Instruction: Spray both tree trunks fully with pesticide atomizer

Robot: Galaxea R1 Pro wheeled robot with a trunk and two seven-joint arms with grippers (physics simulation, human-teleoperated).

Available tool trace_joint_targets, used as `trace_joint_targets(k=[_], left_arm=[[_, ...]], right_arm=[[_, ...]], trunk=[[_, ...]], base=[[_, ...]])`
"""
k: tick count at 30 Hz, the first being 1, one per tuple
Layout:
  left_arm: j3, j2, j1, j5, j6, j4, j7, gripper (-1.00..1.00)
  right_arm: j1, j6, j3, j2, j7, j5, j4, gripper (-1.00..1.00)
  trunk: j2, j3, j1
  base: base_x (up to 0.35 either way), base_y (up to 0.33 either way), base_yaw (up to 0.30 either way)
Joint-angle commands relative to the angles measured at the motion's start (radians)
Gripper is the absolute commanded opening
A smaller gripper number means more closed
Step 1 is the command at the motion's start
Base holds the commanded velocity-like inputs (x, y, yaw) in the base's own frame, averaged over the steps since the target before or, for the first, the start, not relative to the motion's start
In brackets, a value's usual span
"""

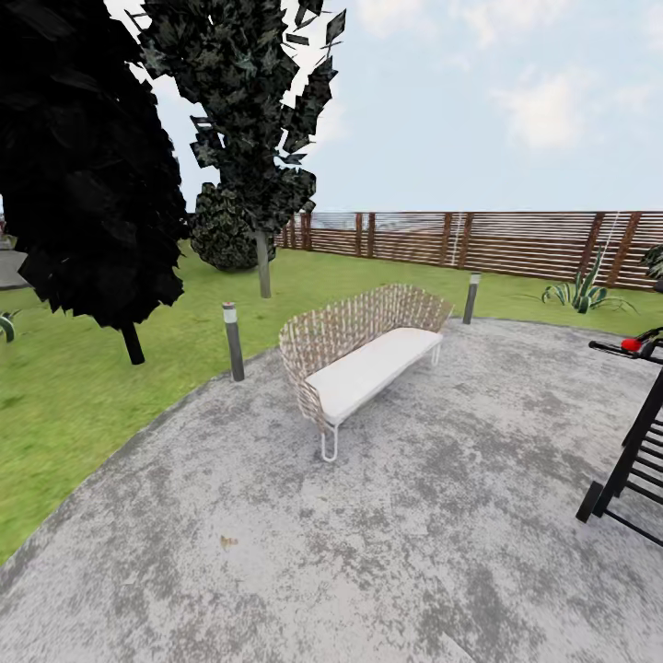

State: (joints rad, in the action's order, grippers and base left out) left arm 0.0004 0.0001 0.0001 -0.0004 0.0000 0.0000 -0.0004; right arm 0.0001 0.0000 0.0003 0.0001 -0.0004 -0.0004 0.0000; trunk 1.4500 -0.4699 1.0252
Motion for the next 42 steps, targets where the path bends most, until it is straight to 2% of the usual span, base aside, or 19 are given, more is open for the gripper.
trace_joint_targets(k=[1,7,12,18,26,31,32,39,42], left_arm=[[0.000,0.000,0.000,0.000,0.000,0.000,0.000,1.00],[-0.003,-0.004,0.000,-0.002,0.010,0.009,-0.001,1.00],[-0.003,-0.015,0.001,-0.002,0.008,0.001,-0.001,1.00],[-0.005,-0.013,0.000,-0.003,-0.012,-0.020,-0.001,1.00],[0.001,0.027,-0.023,-0.004,-0.056,-0.065,0.002,1.00],[0.001,0.027,-0.052,-0.004,-0.084,-0.093,0.002,1.00],[0.001,0.027,-0.086,-0.004,-0.310,-0.279,0.002,1.00],[0.001,0.032,-0.107,-0.004,-0.311,-0.356,0.002,1.00],[0.001,0.049,-0.110,-0.004,-0.315,-0.371,0.003,1.00]], right_arm=[[0.000,0.000,0.000,0.000,0.000,0.000,0.000,1.00],[-0.002,-0.002,0.001,-0.003,0.010,0.002,0.000,1.00],[-0.004,-0.002,0.001,0.022,0.008,0.003,-0.028,1.00],[-0.005,-0.010,0.001,0.021,0.004,0.004,-0.062,1.00],[-0.008,-0.054,-0.003,-0.021,0.004,0.003,-0.094,1.00],[-0.009,-0.082,-0.004,-0.050,0.004,0.003,-0.123,1.00],[-0.009,-0.358,-0.004,-0.075,0.004,0.003,-0.311,1.00],[-0.011,-0.363,-0.005,-0.078,0.004,0.002,-0.471,1.00],[-0.014,-0.380,-0.006,-0.080,0.004,0.002,-0.527,1.00]], trunk=[[0.000,0.000,0.000],[0.000,0.000,0.000],[0.000,0.000,0.000],[0.000,0.000,0.000],[0.000,0.000,0.000],[0.000,0.000,0.000],[0.000,0.000,0.000],[0.000,0.000,0.000],[0.000,0.000,0.000]], base=[[0.000,0.000,0.000],[0.000,0.000,0.000],[0.000,0.000,0.000],[0.000,0.000,0.000],[0.000,0.000,0.000],[0.000,0.000,0.000],[0.000,0.000,0.000],[0.000,0.000,0.000],[0.000,0.000,0.000]])
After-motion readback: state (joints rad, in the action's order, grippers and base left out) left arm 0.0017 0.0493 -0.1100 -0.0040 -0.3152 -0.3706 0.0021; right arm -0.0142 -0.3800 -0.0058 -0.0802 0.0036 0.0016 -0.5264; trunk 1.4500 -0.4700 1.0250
